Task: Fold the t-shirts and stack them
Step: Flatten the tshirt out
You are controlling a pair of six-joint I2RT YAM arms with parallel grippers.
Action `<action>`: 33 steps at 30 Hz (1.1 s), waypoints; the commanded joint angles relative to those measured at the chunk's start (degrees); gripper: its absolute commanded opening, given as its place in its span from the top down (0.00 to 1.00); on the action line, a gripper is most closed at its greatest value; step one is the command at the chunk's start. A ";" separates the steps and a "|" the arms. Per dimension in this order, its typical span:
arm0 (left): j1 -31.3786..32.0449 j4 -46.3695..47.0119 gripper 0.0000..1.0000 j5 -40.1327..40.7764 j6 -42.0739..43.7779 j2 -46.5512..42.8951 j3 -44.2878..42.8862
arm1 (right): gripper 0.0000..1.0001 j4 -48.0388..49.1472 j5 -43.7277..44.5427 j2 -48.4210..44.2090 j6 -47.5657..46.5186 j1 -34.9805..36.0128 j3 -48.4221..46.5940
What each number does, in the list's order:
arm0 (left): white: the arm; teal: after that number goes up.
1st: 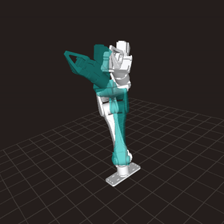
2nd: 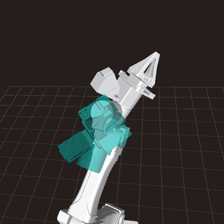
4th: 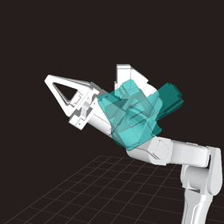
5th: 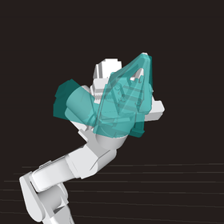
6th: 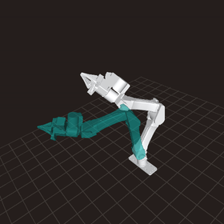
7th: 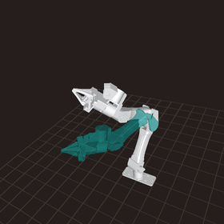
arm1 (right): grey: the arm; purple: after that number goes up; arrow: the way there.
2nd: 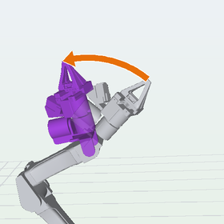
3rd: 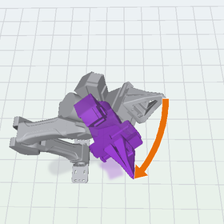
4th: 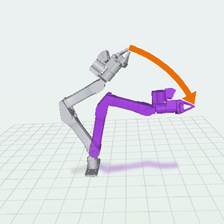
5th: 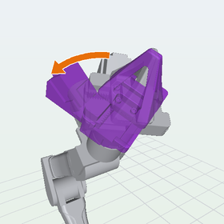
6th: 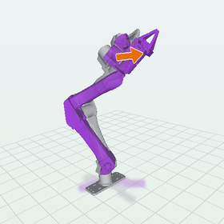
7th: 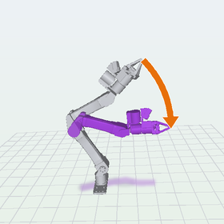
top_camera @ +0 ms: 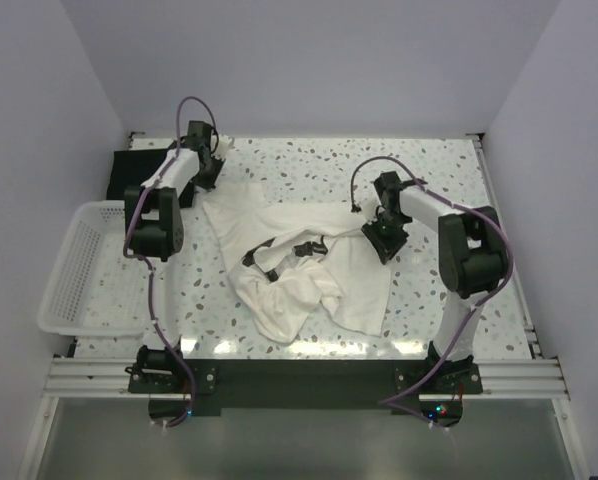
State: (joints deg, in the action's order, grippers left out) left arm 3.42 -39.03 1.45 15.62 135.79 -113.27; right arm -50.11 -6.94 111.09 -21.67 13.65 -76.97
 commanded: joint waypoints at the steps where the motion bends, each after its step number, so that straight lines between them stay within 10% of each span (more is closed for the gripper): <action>1: -0.08 -0.44 1.00 -1.19 0.82 -2.63 0.51 | 0.70 -0.52 6.75 -0.43 -6.09 0.50 4.18; 9: -0.17 -0.70 1.00 -1.19 1.78 -2.81 0.60 | 0.75 -8.32 7.13 -9.91 -16.91 -1.16 12.90; 17: 0.01 -1.32 1.00 -9.08 4.24 -3.07 -0.54 | 0.58 -16.43 -16.87 -2.30 -5.95 -13.47 -19.15; 33: 0.89 -1.32 1.00 -14.37 5.21 -3.34 1.21 | 0.48 0.27 -11.26 16.88 8.84 -15.32 -33.07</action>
State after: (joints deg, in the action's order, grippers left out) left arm 4.27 -39.44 -10.52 19.40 135.50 -112.77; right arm -54.46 -19.51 128.99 -15.14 -1.69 -107.18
